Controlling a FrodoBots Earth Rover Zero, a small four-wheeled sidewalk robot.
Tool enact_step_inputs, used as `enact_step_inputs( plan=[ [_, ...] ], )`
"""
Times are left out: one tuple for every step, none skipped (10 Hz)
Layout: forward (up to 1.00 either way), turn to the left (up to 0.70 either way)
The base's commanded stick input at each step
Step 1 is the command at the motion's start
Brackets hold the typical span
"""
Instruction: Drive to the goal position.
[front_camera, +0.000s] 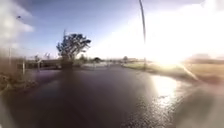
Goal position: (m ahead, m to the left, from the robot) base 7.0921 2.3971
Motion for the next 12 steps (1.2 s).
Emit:
enact_step_inputs(
  plan=[
    [0.45, 0.00],
    [0.45, 0.00],
    [0.45, 0.00],
    [0.45, 0.00],
    [0.45, 0.00],
    [0.45, 0.00],
    [0.45, 0.00],
    [0.45, 0.00],
    [0.45, 0.00],
    [0.45, 0.00],
    [0.45, 0.00],
    [0.45, 0.00]
  ],
)
